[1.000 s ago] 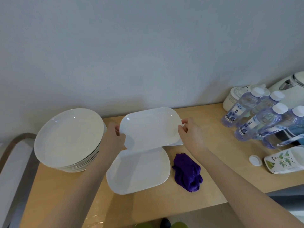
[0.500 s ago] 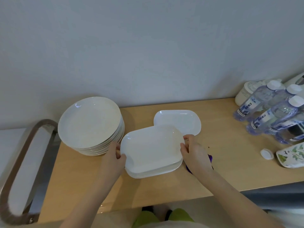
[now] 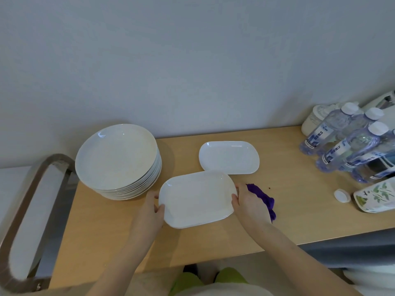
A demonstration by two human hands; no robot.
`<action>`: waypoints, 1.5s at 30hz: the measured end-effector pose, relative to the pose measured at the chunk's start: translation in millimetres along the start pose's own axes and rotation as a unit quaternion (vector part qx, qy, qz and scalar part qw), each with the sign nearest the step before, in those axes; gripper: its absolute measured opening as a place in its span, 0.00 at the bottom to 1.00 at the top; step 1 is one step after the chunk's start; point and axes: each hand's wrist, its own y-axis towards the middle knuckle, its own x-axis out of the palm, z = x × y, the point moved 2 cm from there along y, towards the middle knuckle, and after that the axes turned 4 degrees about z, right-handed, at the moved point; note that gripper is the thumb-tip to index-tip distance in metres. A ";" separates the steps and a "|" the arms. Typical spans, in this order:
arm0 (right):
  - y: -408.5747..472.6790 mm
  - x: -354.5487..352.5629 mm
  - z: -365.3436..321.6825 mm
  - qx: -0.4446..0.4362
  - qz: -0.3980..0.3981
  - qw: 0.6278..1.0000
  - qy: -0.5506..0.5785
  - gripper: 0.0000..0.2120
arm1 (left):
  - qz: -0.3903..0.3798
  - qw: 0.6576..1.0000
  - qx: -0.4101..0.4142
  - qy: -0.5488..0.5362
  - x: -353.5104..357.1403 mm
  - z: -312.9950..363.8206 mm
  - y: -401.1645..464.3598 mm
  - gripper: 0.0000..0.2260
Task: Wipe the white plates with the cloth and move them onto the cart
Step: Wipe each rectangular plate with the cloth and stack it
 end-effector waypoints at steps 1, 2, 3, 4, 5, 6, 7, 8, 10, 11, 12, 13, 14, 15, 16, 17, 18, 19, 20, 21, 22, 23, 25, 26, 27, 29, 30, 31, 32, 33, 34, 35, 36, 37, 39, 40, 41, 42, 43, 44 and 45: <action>0.5 -0.9 0.2 -0.005 -0.003 1.000 0.010 0.14 | 0.002 1.000 -0.001 -0.003 0.4 -0.1 0.2 0.09; 0.9 -1.7 1.9 -0.006 -0.002 1.000 0.020 0.14 | 0.003 1.000 -0.001 -0.006 1.0 0.0 0.4 0.09; 0.7 -3.2 4.6 -0.001 0.008 1.000 0.021 0.14 | 0.005 1.000 0.000 -0.008 1.5 0.1 0.6 0.09; 0.5 -4.6 8.4 0.003 0.038 0.999 0.007 0.13 | 0.006 1.000 0.000 -0.010 2.0 0.1 0.9 0.09; 0.3 -5.7 13.1 0.006 0.081 0.996 -0.026 0.11 | 0.006 1.000 0.001 -0.014 2.5 -0.1 1.2 0.08; -0.3 -5.1 18.7 0.012 0.119 0.991 -0.063 0.11 | 0.006 1.000 0.000 -0.019 3.0 -0.4 1.4 0.07; -1.0 -3.8 24.7 0.026 0.139 0.986 -0.091 0.12 | 0.008 1.000 -0.001 -0.025 3.6 -0.9 1.9 0.07; -1.6 -1.5 30.6 0.046 0.130 0.985 -0.108 0.16 | 0.011 0.999 -0.003 -0.033 4.0 -1.6 2.0 0.06; -3.2 5.3 41.6 0.090 0.060 0.986 -0.124 0.26 | 0.025 0.998 -0.005 -0.050 5.1 -2.7 2.2 0.05; -3.8 9.2 46.0 0.107 0.024 0.987 -0.114 0.30 | 0.035 0.998 -0.006 -0.054 5.2 -3.3 1.8 0.05; -3.8 12.8 49.4 0.118 -0.002 0.989 -0.089 0.32 | 0.046 0.997 -0.008 -0.058 4.8 -3.8 1.4 0.05; -3.1 14.9 51.6 0.125 -0.019 0.991 -0.054 0.33 | 0.057 0.996 -0.009 -0.062 4.0 -4.6 1.1 0.06; -1.6 15.7 52.9 0.129 -0.027 0.991 -0.018 0.33 | 0.064 0.996 -0.010 -0.066 3.2 -5.5 1.2 0.07; 0.3 14.5 53.1 0.133 -0.030 0.991 0.016 0.32 | 0.067 0.995 -0.012 -0.069 2.4 -6.2 1.7 0.08; 2.7 11.7 53.0 0.138 -0.028 0.989 0.047 0.31 | 0.067 0.995 -0.015 -0.071 2.0 -6.7 2.9 0.07; 4.2 7.7 52.7 0.147 -0.022 0.986 0.077 0.29 | 0.066 0.995 -0.018 -0.069 1.8 -6.9 4.3 0.06; 4.3 3.1 51.9 0.159 -0.012 0.981 0.106 0.29 | 0.064 0.996 -0.020 -0.063 1.4 -6.7 5.3 0.05; 3.4 -2.5 50.6 0.170 0.007 0.976 0.136 0.28 | 0.062 0.996 -0.020 -0.057 1.1 -6.4 6.5 0.04; 1.7 -8.7 48.5 0.177 0.032 0.970 0.166 0.27 | 0.060 0.996 -0.020 -0.058 1.0 -6.3 7.5 0.04; -0.3 -15.2 45.3 0.178 0.061 0.963 0.193 0.26 | 0.057 0.996 -0.018 -0.063 1.1 -5.8 8.4 0.05; -2.4 -21.2 41.0 0.170 0.086 0.958 0.213 0.26 | 0.053 0.996 -0.015 -0.071 1.2 -4.9 8.7 0.06; -4.2 -26.8 35.0 0.154 0.104 0.956 0.227 0.25 | 0.049 0.996 -0.009 -0.077 1.1 -3.7 8.5 0.08; -2.6 -34.9 15.8 0.103 0.119 0.960 0.233 0.25 | 0.044 0.995 -0.001 -0.090 1.1 0.6 7.9 0.11; -0.1 -35.4 3.2 0.078 0.116 0.965 0.221 0.25 | 0.040 0.994 -0.007 -0.104 1.0 2.5 7.3 0.12; 3.6 -33.0 -10.0 0.056 0.110 0.973 0.197 0.25 | 0.035 0.991 -0.018 -0.126 0.8 3.9 6.4 0.14; 12.6 -21.3 -37.0 0.027 0.092 0.987 0.130 0.27 | 0.026 0.984 -0.044 -0.169 0.1 5.0 4.5 0.16; 16.2 -13.7 -50.0 0.022 0.081 0.991 0.102 0.27 | 0.025 0.981 -0.054 -0.184 -0.5 4.9 3.9 0.16; 18.5 -5.9 -61.5 0.021 0.074 0.994 0.079 0.27 | 0.023 0.978 -0.058 -0.198 -1.3 4.8 3.6 0.17; 19.7 1.4 -71.3 0.019 0.072 0.995 0.063 0.26 | 0.019 0.975 -0.057 -0.216 -1.8 4.9 3.2 0.17; 20.1 7.4 -79.5 0.018 0.073 0.996 0.056 0.26 | 0.012 0.970 -0.055 -0.238 -2.7 5.8 2.6 0.19; 20.0 12.1 -86.9 0.015 0.070 0.996 0.060 0.27 | 0.003 0.964 -0.054 -0.260 -3.4 6.7 2.3 0.23; 19.0 16.1 -94.2 0.008 0.059 0.995 0.075 0.27 | -0.006 0.959 -0.056 -0.277 -4.5 7.0 2.2 0.26; 17.1 20.0 -102.3 -0.006 0.043 0.995 0.092 0.27 | -0.013 0.956 -0.058 -0.287 -5.7 7.2 2.8 0.28; 14.0 23.3 -111.5 -0.029 0.026 0.994 0.099 0.28 | -0.020 0.954 -0.059 -0.294 -6.3 7.5 3.4 0.29; 4.6 30.7 -132.5 -0.091 -0.001 0.993 0.072 0.28 | -0.031 0.948 -0.060 -0.311 -6.3 6.9 4.9 0.28; -1.2 34.8 -141.3 -0.118 -0.006 0.991 0.054 0.27 | -0.034 0.945 -0.061 -0.319 -6.0 6.4 5.5 0.28; -6.6 37.9 -147.9 -0.134 -0.004 0.990 0.042 0.26 | -0.035 0.943 -0.064 -0.324 -5.8 5.7 5.8 0.28; -10.4 39.6 -151.3 -0.139 0.001 0.990 0.033 0.25 | -0.034 0.942 -0.067 -0.327 -5.4 4.8 5.9 0.28; -12.8 39.9 -151.7 -0.141 0.007 0.990 0.025 0.24 | -0.033 0.940 -0.071 -0.331 -5.1 3.9 5.5 0.28; -13.9 38.8 -149.8 -0.144 0.011 0.989 0.012 0.24 | -0.029 0.939 -0.074 -0.335 -4.8 3.6 4.5 0.27; -14.7 37.3 -146.1 -0.148 0.009 0.989 -0.003 0.23 | -0.021 0.938 -0.077 -0.338 -4.6 3.0 3.5 0.25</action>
